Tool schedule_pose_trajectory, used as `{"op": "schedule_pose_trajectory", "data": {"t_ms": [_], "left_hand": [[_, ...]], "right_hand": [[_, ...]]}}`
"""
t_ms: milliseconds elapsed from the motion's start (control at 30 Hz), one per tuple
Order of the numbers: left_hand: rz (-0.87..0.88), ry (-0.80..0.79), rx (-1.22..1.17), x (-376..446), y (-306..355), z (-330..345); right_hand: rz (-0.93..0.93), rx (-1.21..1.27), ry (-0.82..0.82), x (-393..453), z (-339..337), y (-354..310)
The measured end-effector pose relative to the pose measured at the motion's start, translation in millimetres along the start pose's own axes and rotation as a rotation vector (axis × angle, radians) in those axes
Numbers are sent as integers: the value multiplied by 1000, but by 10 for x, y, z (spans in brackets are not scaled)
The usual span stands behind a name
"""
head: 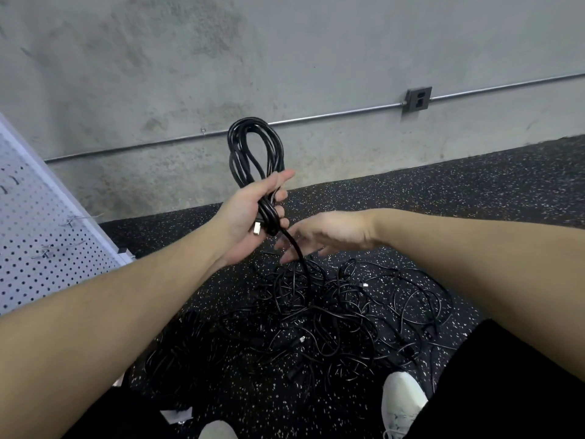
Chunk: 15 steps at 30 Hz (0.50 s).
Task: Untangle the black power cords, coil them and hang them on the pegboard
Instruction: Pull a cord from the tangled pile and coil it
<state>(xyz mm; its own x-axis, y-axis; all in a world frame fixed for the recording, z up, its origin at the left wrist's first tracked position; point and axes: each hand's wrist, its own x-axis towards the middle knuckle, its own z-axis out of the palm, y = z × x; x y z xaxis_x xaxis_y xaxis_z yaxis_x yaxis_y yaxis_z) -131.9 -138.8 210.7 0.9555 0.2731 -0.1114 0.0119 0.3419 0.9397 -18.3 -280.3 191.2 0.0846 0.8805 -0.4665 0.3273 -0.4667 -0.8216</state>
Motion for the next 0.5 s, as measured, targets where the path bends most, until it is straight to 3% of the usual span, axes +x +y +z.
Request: {"op": "schedule_pose_trajectory", "data": {"t_ms": [167,333,500], "left_hand": [[46,128,-6,54,53,-90],[29,325,173,109,19,-273],[-3,436,402,143,-19,-344]], "right_hand": [[-10,-90,88,4,83,-92],[52,-311,223,-78,-45,-31],[0,-298,256,-173,-101,5]]}}
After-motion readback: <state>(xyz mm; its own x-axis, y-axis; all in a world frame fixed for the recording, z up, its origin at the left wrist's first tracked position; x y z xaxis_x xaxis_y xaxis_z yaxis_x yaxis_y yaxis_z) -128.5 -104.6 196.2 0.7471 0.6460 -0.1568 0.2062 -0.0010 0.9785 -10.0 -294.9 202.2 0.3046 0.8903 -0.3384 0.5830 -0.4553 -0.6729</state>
